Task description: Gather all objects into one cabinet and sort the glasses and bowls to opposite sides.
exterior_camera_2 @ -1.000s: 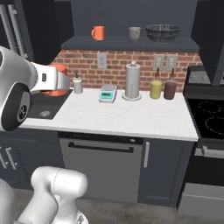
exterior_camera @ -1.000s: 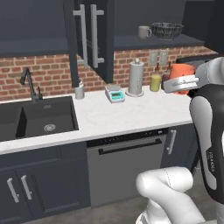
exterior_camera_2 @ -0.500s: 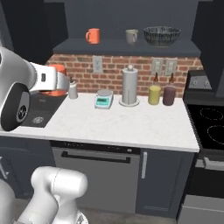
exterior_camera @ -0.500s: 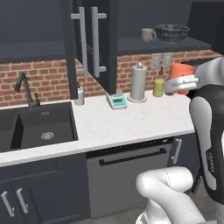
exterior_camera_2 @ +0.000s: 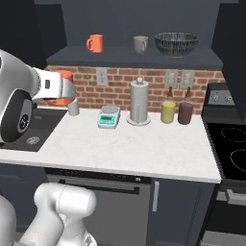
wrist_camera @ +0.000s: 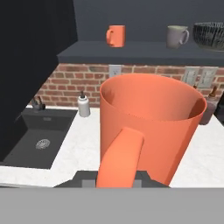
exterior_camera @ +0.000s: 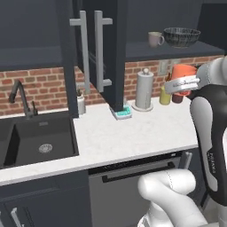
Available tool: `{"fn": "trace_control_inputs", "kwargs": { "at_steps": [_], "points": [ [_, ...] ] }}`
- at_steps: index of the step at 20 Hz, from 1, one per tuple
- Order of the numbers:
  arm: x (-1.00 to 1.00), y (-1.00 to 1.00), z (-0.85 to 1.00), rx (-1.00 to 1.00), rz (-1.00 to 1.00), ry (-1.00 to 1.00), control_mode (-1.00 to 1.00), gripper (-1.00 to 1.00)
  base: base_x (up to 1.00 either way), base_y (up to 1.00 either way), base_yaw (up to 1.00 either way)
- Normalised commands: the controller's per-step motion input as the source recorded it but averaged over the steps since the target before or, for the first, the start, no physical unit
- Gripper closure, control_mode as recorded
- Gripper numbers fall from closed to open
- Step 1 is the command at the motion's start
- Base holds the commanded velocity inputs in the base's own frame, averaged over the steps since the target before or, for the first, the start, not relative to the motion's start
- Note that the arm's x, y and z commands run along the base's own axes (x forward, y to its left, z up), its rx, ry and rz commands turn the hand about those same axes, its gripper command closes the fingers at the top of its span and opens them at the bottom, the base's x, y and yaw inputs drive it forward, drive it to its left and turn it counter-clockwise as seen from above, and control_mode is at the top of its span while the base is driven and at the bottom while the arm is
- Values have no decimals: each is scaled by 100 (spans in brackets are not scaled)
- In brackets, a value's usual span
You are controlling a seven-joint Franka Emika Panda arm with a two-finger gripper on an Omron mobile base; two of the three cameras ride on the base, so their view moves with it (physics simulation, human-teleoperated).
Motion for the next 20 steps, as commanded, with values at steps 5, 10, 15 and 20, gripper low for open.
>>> {"fn": "trace_control_inputs", "kwargs": {
  "at_steps": [5,10,15,20],
  "points": [
    [0,0,0,0,0,0,100,100,18,-37,0],
    [0,0,0,0,0,0,100,100,34,-34,0],
    [0,0,0,0,0,0,100,100,36,-18,-1],
    [0,0,0,0,0,0,100,100,44,-4,-2]
  ]
}}
